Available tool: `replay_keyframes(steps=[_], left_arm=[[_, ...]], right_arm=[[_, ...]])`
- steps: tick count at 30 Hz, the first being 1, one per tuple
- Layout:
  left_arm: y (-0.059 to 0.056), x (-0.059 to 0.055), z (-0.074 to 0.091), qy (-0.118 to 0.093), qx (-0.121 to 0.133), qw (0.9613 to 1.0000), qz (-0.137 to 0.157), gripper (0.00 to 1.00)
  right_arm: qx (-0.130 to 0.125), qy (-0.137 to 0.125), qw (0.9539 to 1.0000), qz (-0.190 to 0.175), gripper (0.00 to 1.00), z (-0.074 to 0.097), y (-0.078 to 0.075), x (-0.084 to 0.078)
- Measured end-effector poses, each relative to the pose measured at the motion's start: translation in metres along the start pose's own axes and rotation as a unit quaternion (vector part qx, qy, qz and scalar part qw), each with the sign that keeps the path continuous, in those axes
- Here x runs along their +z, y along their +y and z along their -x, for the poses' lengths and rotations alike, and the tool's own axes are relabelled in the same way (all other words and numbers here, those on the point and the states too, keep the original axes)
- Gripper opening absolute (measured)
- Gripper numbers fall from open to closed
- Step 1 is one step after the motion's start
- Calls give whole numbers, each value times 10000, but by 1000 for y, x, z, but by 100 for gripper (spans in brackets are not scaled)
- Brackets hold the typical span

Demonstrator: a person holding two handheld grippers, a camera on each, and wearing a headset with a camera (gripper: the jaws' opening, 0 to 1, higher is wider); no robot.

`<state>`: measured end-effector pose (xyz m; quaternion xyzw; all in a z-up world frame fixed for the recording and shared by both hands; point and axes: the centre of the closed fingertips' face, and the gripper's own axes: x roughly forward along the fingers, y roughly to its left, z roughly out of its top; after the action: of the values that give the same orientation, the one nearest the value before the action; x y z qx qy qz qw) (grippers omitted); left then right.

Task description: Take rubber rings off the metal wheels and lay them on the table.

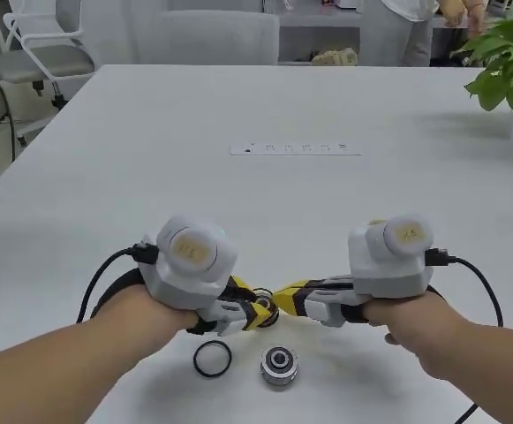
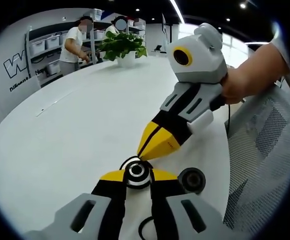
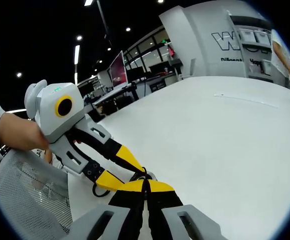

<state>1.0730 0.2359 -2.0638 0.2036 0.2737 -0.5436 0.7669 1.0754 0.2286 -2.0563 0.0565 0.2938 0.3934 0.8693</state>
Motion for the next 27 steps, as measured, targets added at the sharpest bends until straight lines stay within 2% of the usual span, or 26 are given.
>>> replay_keyframes(steps=[11, 18, 20, 27], left_arm=[[-8, 5, 16, -13, -135, 9998, -111, 24], [-12, 7, 32, -98, -162, 9997, -173, 32], [-11, 8, 38, -115, -104, 9995, -257, 35], [-11, 13, 57, -302, -73, 9991, -274, 41]], right_arm=[[55, -14, 10000, -48, 0, 3, 3, 1], [109, -46, 9999, -105, 0, 4, 7, 3], [164, -36, 9998, -140, 0, 4, 9, 3], [262, -35, 9996, -135, 0, 5, 18, 6]])
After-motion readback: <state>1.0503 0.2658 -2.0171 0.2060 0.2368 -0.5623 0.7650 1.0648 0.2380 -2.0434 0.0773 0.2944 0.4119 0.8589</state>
